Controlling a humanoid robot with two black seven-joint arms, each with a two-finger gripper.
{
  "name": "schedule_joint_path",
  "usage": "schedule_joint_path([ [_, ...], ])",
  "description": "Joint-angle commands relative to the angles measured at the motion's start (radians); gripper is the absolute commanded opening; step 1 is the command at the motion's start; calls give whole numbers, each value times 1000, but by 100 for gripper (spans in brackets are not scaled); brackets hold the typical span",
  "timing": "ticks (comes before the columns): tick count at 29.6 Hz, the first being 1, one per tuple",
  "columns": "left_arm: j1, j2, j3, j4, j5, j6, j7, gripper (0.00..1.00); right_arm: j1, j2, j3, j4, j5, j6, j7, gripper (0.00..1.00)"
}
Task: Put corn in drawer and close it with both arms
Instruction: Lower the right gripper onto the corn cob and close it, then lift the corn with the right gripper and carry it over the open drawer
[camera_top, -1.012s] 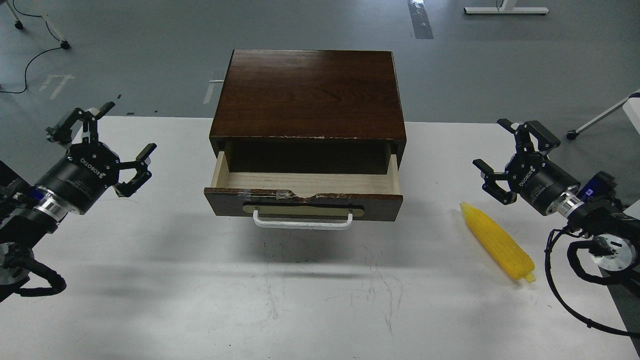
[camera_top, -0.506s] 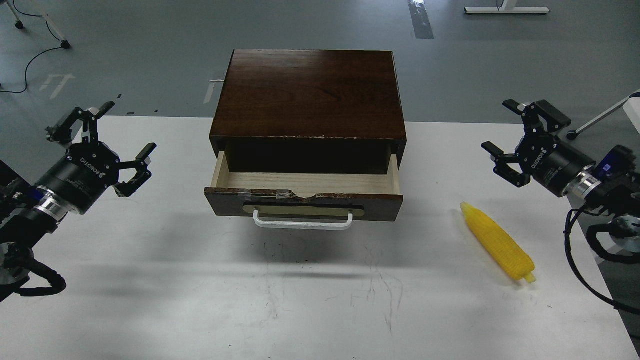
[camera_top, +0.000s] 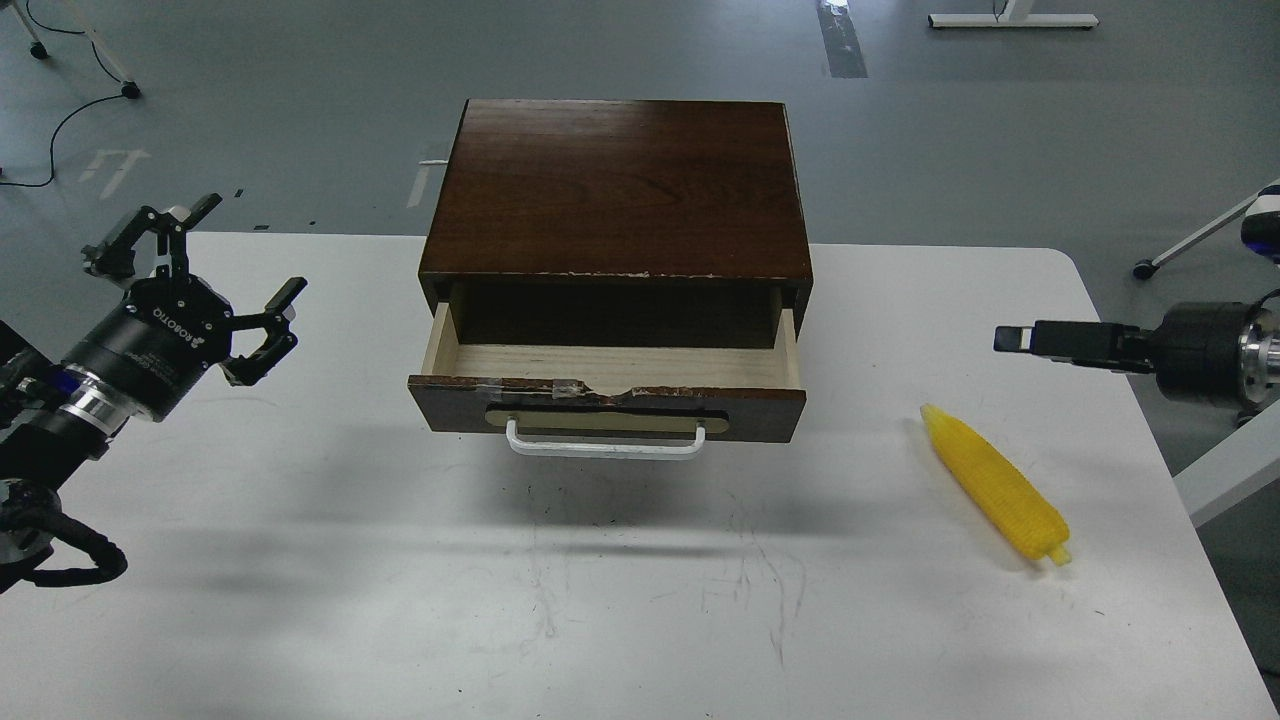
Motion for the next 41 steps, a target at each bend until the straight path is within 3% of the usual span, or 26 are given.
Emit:
schedule_joint_path([
  [1,0,2,0,-2,2,0,0,99,8,28,-78,-7,-59,0,0,100],
  [15,0,11,0,-8,4,0,0,99,7,128,-166,-93,-70,-15,0,100],
  [24,0,14,0,-8,6,0,0,99,8,138,-193,-96,-70,-21,0,93],
  [29,0,14,0,-8,6,0,0,99,7,137,-206,-96,-70,-21,0,70],
  [33,-2,14,0,-8,6,0,0,99,8,137,-215,-96,-70,-21,0,33],
  [37,0,14,0,-8,6,0,0,99,26,137,-215,-91,-68,-21,0,12],
  [41,0,14,0,-8,6,0,0,99,85,134,-215,-78,-67,-21,0,12],
])
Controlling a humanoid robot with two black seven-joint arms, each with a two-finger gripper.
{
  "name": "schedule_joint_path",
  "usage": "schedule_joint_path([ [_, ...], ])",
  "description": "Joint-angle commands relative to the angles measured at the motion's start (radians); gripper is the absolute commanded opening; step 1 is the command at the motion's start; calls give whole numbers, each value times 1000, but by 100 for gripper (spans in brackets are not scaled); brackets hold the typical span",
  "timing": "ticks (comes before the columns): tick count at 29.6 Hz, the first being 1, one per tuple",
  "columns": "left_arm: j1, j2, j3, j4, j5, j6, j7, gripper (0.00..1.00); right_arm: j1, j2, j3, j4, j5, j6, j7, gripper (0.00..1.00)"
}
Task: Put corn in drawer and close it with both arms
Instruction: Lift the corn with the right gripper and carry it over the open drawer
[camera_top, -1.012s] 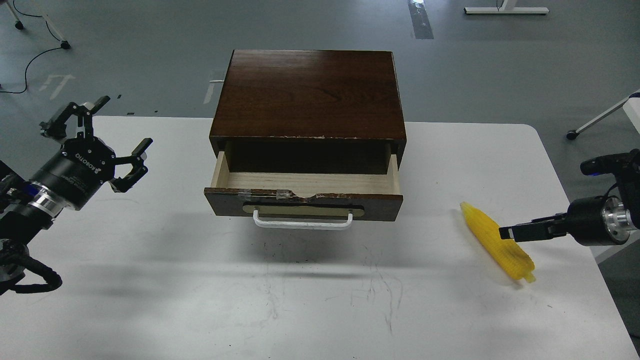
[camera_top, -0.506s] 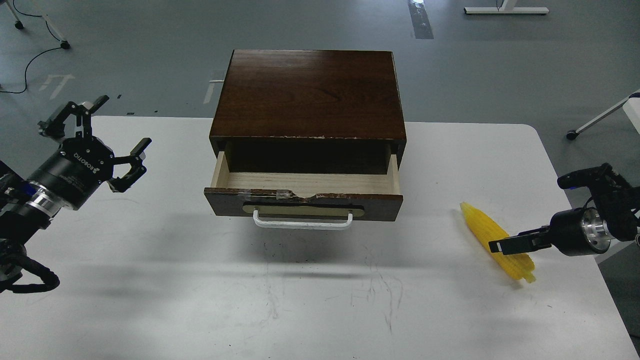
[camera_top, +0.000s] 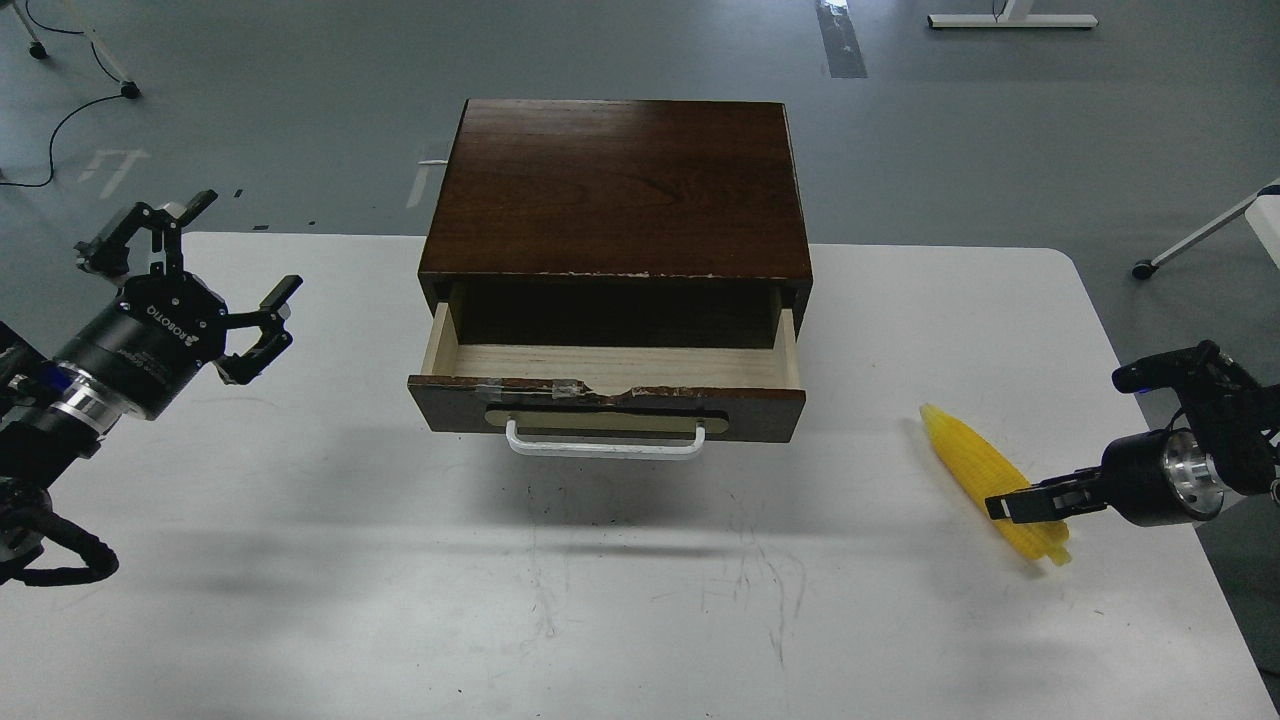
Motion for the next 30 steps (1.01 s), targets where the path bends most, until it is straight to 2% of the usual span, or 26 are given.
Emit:
schedule_joint_path([
  [1,-1,0,0,0,0,0,0,99,83,-2,0,23,4,2,0,12],
  [6,-1,0,-3,0,0,0,0,99,278,-5,-1,70,23,8,0,12],
  [9,-1,2,-14,0,0,0,0,99,459,13,-55,90,52,11,0,13],
  [13,-1,14,-17,-1,0,0,0,99,679,96,-185,133,135,11,0,13],
  [17,-1,17,-17,-3,2,0,0,99,890,237,-311,182,207,9,0,13],
  [20,-1,20,-17,-3,2,0,0,99,926,306,-333,182,208,9,0,13],
  [22,-1,23,-17,-3,2,0,0,99,940,393,-360,182,203,6,0,13],
  [30,-1,40,-17,-3,2,0,0,99,946,558,-428,181,185,-24,0,14],
])
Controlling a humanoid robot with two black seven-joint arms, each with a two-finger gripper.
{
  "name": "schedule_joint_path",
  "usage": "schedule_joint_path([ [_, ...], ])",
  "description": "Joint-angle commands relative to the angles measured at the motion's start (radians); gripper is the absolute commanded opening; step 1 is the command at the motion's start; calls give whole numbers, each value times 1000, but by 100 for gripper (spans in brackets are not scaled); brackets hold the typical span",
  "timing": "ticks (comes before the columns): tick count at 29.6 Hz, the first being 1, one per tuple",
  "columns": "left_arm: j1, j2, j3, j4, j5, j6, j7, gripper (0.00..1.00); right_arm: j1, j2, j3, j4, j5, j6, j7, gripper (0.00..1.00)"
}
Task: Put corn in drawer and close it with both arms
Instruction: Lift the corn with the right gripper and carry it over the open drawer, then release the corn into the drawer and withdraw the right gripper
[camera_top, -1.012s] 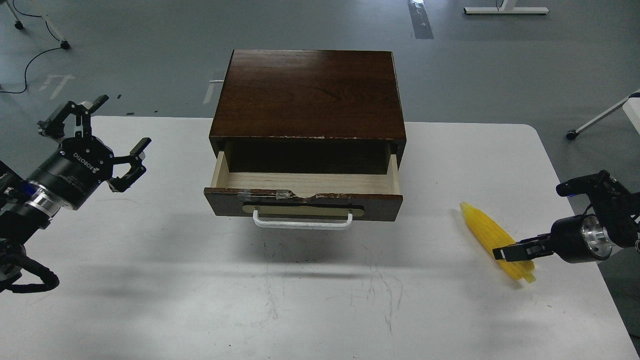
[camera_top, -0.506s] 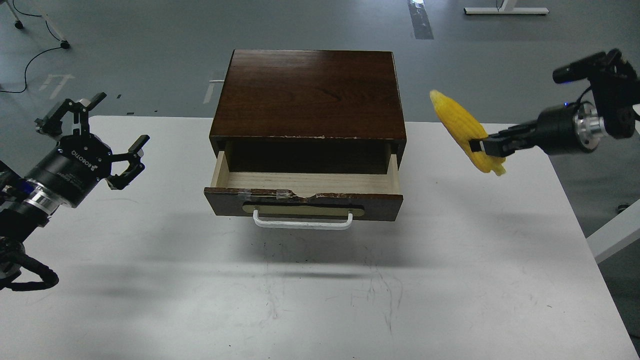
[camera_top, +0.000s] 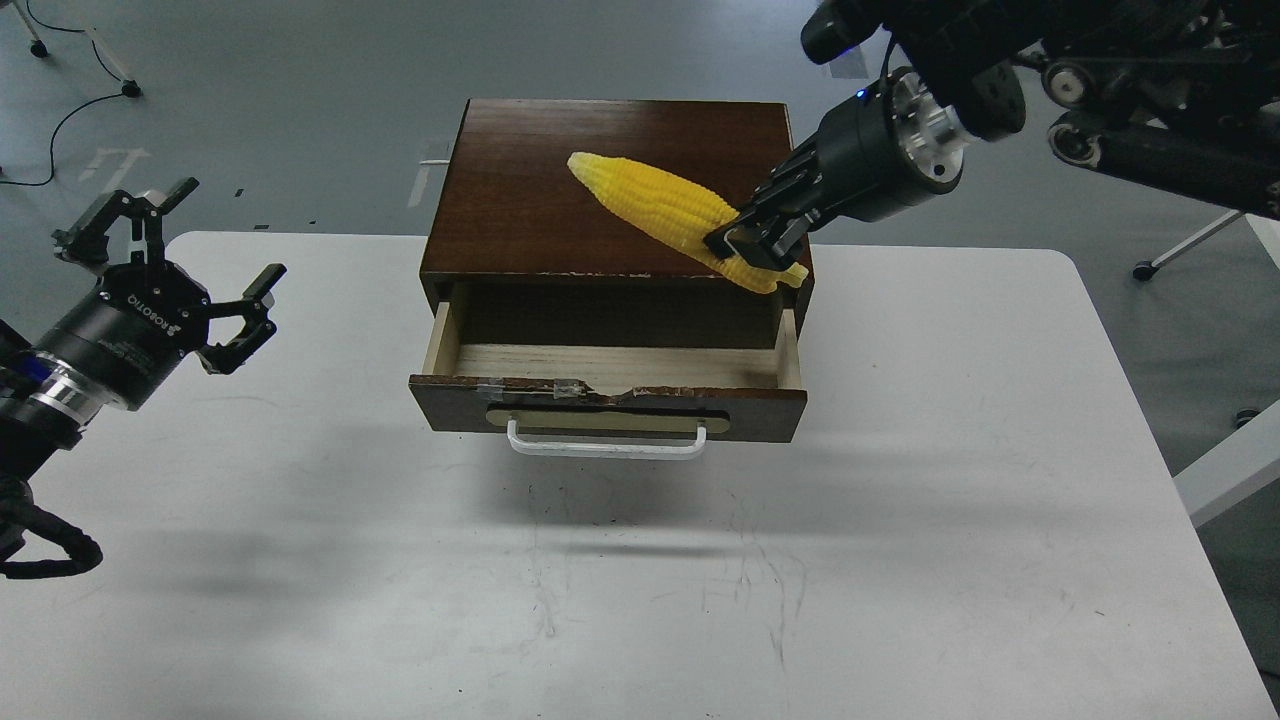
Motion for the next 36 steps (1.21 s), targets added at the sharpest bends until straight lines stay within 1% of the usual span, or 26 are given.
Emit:
schedule_joint_path([
  [1,0,6,0,0,0,0,0,99,2,82,-43,-11,-21,-47,0,14],
  [3,0,6,0,0,0,0,0,99,1,112,-68,-25,-28,-81,0,14],
  [6,0,7,0,-1,0,0,0,99,1,150,-111,-43,-26,-130,0,19],
  [8,0,7,0,-1,0,0,0,99,-2,158,-117,-48,-26,-134,0,21],
  [9,0,9,0,-1,0,0,0,99,-10,162,-117,-55,-26,-134,0,27],
  [10,0,13,0,-1,0,0,0,99,-13,167,-117,-58,-26,-134,0,36],
  [11,0,15,0,-1,0,0,0,99,-14,169,-118,-60,-26,-134,0,42],
  [12,0,16,0,-1,0,0,0,99,-16,169,-118,-62,-25,-135,0,50],
  [13,0,18,0,-1,0,0,0,99,-19,169,-117,-63,-22,-137,0,69],
  [14,0,19,0,-1,0,0,0,99,-18,169,-117,-63,-22,-140,0,72],
  [15,0,19,0,-1,0,0,0,99,-19,169,-117,-63,-22,-141,0,74],
  [17,0,19,0,-1,0,0,0,99,-19,166,-117,-63,-17,-144,0,88],
  [19,0,19,0,-1,0,0,0,99,-19,164,-115,-63,-15,-152,0,94],
  [23,0,19,0,-1,0,0,0,99,-14,149,-101,-65,11,-178,0,98],
  [26,0,19,0,-1,0,0,0,99,5,123,-80,-68,81,-184,0,99],
  [28,0,19,0,-1,0,0,0,99,38,69,-40,-65,165,-183,0,99],
  [29,0,19,0,-1,0,0,0,99,38,69,-40,-65,166,-183,0,99],
  [33,0,19,0,0,0,0,0,99,50,-35,13,-68,300,-183,0,99],
  [34,-2,18,0,0,0,0,0,99,45,-85,27,-68,349,-183,0,99],
  [36,-5,18,2,3,0,0,0,99,35,-141,37,-68,409,-183,0,99],
])
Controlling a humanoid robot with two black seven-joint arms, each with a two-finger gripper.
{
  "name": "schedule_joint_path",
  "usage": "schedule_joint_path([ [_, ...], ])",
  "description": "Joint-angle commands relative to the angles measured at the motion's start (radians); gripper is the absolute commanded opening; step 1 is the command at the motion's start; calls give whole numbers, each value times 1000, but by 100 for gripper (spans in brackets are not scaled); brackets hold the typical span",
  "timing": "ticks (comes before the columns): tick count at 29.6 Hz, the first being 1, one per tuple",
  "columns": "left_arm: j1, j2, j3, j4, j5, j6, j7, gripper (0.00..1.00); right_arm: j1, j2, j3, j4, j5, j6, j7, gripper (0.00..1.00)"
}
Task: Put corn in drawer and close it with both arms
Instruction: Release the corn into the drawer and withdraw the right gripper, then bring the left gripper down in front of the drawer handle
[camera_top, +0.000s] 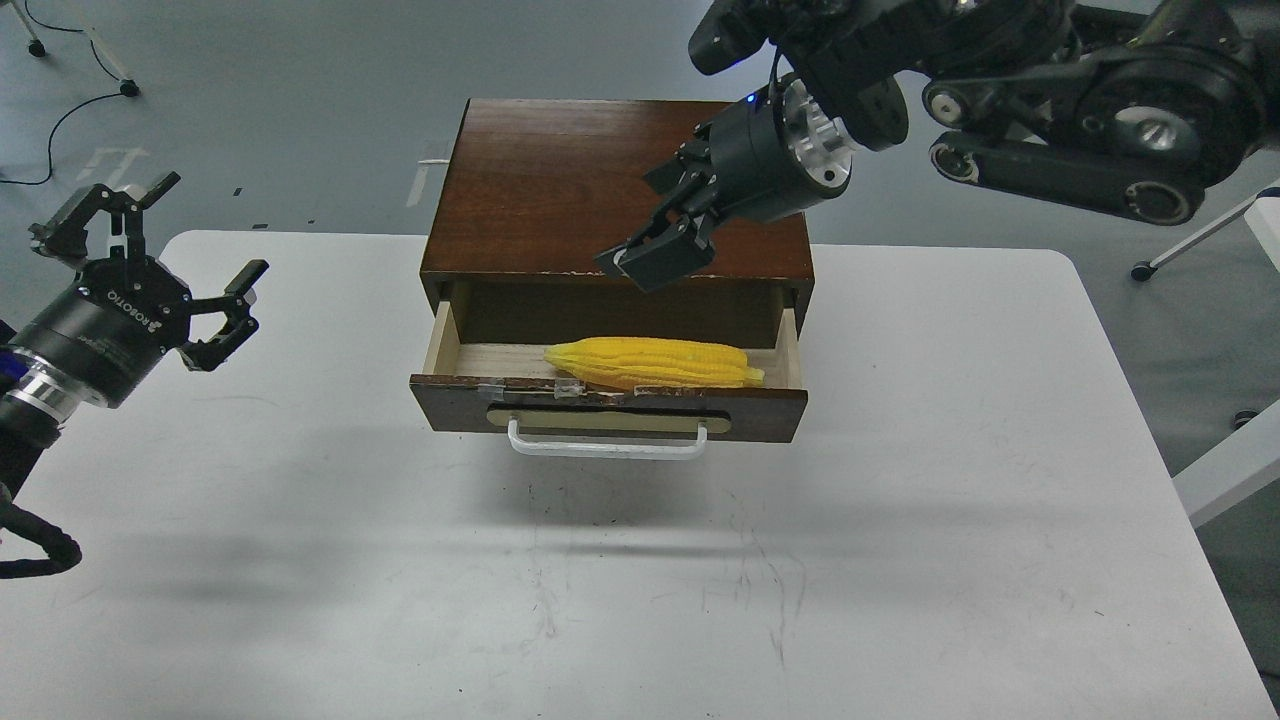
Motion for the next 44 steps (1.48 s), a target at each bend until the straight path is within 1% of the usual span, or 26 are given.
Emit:
schedule_joint_path([
  [1,-9,-3,1,13,-2,0,0,99,-37,-149,27,0,171,-1,0,99],
  [4,-20,0,3,37,0,0,0,99,-167,-281,77,0,369,-1,0,99],
  [7,-41,-2,5,71,0,0,0,99,-291,-353,151,1,478,-1,0,99],
  [9,-49,-5,1,120,-2,0,0,99,-490,-410,287,-2,555,-1,0,99],
  [10,-49,-3,1,132,-2,0,0,99,-540,-422,323,-3,564,-1,0,99],
  [11,-49,-3,1,163,-2,0,0,99,-641,-442,397,-3,575,-3,0,99],
  [12,-51,-5,-2,202,-3,0,0,99,-743,-448,461,-8,586,-4,0,99],
  [13,-51,-5,-2,203,-3,0,0,99,-744,-448,461,-8,586,-4,0,99],
  [14,-58,-6,-15,242,-2,0,0,99,-848,-448,522,-8,606,-4,0,99],
  [15,-66,-6,-18,259,-2,0,0,99,-891,-447,551,-10,620,-6,0,99],
  [17,-132,-14,-15,309,1,0,0,99,-1050,-433,649,-17,701,-6,0,99],
  [20,-173,-19,-18,304,18,0,0,99,-1148,-396,714,-36,774,-7,0,99],
  [21,-193,-11,-23,284,49,0,0,99,-1195,-372,743,-63,813,-7,0,99],
  [22,-224,10,-25,240,88,0,0,99,-1232,-358,763,-94,834,-7,0,99],
  [25,-287,69,-28,126,213,0,0,99,-1272,-323,779,-141,841,-7,0,99],
  [28,-308,103,-61,-12,354,0,0,99,-1284,-309,777,-154,841,-7,0,99],
  [30,-308,104,-141,-168,521,0,0,99,-1292,-306,777,-154,841,-7,0,99],
  [31,-308,103,-155,-205,573,0,0,99,-1292,-304,777,-154,841,-7,0,99],
  [32,-307,97,-179,-286,678,0,0,99,-1291,-298,777,-155,839,-7,0,99],
  [33,-307,97,-180,-286,679,0,0,99,-1290,-298,777,-155,839,-7,0,99],
  [34,-307,89,-189,-347,768,0,0,99,-1290,-295,777,-155,839,-7,0,99],
  [36,-307,34,-192,-461,962,0,0,99,-1292,-294,777,-155,841,-7,0,99],
  [37,-307,12,-190,-489,1027,0,0,99,-1292,-294,777,-155,841,-7,0,99],
  [38,-307,12,-190,-489,1028,0,0,99,-1292,-294,777,-155,841,-7,0,99],
  [40,-305,-67,-180,-547,1232,0,0,99,-1301,-294,777,-155,839,-7,0,99],
  [44,-288,-185,-158,-567,1474,0,0,99,-1307,-295,777,-155,841,-7,0,99],
])
